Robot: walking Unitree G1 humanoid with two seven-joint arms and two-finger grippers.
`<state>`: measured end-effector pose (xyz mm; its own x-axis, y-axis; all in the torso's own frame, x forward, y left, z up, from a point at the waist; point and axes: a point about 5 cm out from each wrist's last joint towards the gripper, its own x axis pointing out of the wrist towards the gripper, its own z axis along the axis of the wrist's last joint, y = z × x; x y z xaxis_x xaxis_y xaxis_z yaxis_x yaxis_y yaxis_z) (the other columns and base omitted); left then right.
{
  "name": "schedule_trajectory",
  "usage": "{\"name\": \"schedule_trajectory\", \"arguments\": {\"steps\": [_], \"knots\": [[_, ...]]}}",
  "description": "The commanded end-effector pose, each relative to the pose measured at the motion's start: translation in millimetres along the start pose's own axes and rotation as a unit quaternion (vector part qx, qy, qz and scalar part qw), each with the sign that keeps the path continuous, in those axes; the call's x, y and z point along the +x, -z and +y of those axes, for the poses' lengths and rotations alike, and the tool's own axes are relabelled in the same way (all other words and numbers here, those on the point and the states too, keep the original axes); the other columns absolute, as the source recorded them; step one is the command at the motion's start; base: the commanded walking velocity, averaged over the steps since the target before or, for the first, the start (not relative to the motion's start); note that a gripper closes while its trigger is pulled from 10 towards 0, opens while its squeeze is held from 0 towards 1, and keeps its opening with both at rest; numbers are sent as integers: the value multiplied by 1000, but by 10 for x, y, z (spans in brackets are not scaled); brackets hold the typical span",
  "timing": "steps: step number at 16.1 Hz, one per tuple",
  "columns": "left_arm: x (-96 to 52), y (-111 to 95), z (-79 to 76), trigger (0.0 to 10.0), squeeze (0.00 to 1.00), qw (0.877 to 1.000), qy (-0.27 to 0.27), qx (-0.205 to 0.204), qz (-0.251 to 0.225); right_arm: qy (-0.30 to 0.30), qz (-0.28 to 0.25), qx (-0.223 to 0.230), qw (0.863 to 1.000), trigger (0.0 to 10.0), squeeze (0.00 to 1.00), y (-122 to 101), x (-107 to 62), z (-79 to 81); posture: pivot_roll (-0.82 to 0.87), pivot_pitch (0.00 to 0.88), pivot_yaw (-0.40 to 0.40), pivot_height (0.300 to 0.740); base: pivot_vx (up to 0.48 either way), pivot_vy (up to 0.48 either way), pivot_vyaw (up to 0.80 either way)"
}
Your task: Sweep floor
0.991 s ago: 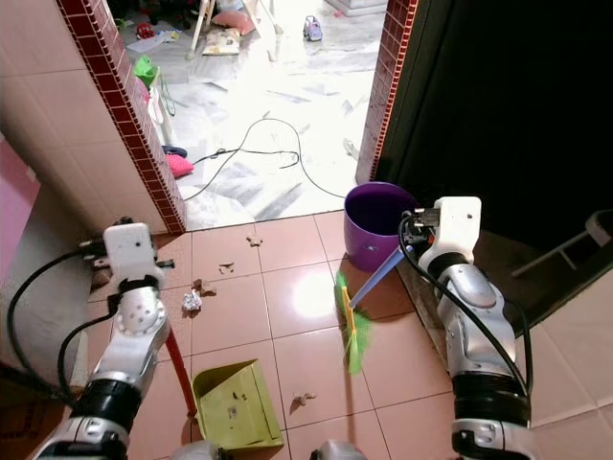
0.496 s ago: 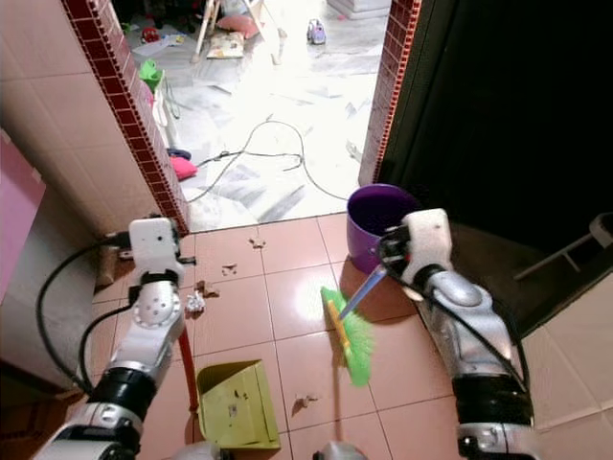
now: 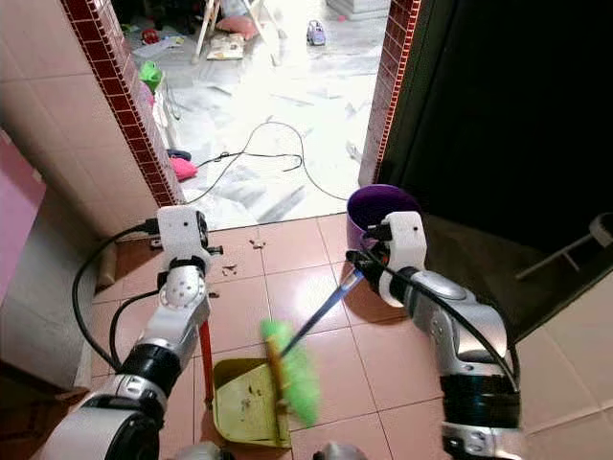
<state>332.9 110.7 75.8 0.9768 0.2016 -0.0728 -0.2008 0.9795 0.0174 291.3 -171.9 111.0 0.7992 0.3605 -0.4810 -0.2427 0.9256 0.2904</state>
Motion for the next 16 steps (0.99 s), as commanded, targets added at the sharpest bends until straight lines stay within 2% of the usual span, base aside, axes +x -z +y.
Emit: {"name": "schedule_trajectory", "arguments": {"steps": [1, 2, 4, 6, 7, 9, 11, 12, 14, 16], "knots": [[-81, 200, -47, 10000, 0, 998, -9, -29, 59, -21, 8, 34, 999, 10000, 0, 3, 16, 67, -176, 0, 16, 740, 0, 0, 0], [-73, 215, -19, 10000, 0, 997, -23, -30, 62, -21, -10, 94, 995, 10000, 0, -66, 29, 107, -176, 0, 16, 740, 0, 0, 0], [-45, 235, 87, 10000, 0, 996, -52, -34, 67, -26, -44, 168, 984, 10000, 0, -211, 40, 109, -176, 0, 15, 740, 0, 0, 0], [-12, 242, 167, 10000, 0, 993, -67, -53, 76, -24, -69, 183, 980, 10000, 0, -333, 32, 64, -179, 0, 16, 740, 0, 0, 0], [25, 219, 215, 10000, 0, 991, -72, -77, 77, -23, -92, 193, 977, 10000, 0, -425, 12, 10, -180, 0, 16, 740, 0, 0, 0], [56, 178, 230, 10000, 0, 991, -70, -94, 70, -13, -106, 169, 980, 10000, 0, -478, -15, -39, -180, 0, 17, 740, 0, 0, 0], [139, 36, 272, 10000, 0, 989, -62, -129, 41, 46, -156, 107, 981, 10000, 0, -578, -86, -252, -182, 0, 19, 740, 0, 0, 0], [171, -9, 309, 10000, 0, 988, -67, -136, 34, 50, -157, 106, 981, 10000, 0, -572, -100, -318, -183, 0, 20, 740, 0, 0, 0], [227, -87, 400, 10000, 0, 986, -76, -146, 18, 77, -152, 63, 983, 10000, 0, -541, -138, -462, -183, 0, 23, 740, 0, 0, 0], [234, -125, 379, 10000, 0, 984, -58, -167, 13, 101, -166, 28, 981, 10000, 0, -584, -186, -593, -186, 0, 23, 740, 0, 0, 0]]}}
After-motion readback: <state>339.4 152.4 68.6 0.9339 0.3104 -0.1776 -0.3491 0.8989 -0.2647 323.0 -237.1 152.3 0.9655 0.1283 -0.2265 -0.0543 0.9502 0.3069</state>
